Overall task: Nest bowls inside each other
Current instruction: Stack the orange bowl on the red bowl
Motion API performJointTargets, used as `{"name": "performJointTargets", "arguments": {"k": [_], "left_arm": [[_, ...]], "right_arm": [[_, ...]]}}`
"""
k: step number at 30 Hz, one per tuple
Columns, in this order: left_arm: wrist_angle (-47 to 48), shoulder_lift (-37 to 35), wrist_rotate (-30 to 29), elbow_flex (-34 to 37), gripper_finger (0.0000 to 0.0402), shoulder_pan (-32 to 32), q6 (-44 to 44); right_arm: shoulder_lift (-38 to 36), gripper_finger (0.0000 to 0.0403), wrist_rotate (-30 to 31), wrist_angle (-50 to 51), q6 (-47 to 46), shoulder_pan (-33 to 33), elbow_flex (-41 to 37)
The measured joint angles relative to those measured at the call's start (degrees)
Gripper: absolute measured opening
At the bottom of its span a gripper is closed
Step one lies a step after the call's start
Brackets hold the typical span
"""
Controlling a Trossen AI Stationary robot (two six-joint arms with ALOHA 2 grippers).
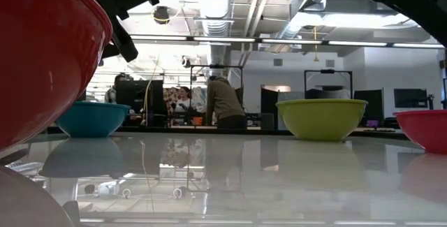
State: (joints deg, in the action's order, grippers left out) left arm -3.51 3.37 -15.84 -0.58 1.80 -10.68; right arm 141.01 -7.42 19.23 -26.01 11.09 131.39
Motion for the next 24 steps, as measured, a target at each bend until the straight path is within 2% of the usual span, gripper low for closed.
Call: {"name": "performJointTargets", "arguments": {"k": [7, 19, 24], "left_arm": [[0.0, 0.0, 0.0, 0.0, 0.0000, 0.0, 0.0], [0.0, 0.0, 0.0, 0.0, 0.0000, 0.0, 0.0], [0.0, 0.0, 0.0, 0.0, 0.0000, 0.0, 0.0]], "right_arm": [[-0.1, 0.0096, 1.6, 0.0, 3.3, 0.0, 0.0], [-2.9, 0.0208, 1.4, -0.1, 8.0, -0.8, 0.1], [-6.1, 0.0219, 1.3, 4.9, 9.6, -1.5, 0.1]]}}
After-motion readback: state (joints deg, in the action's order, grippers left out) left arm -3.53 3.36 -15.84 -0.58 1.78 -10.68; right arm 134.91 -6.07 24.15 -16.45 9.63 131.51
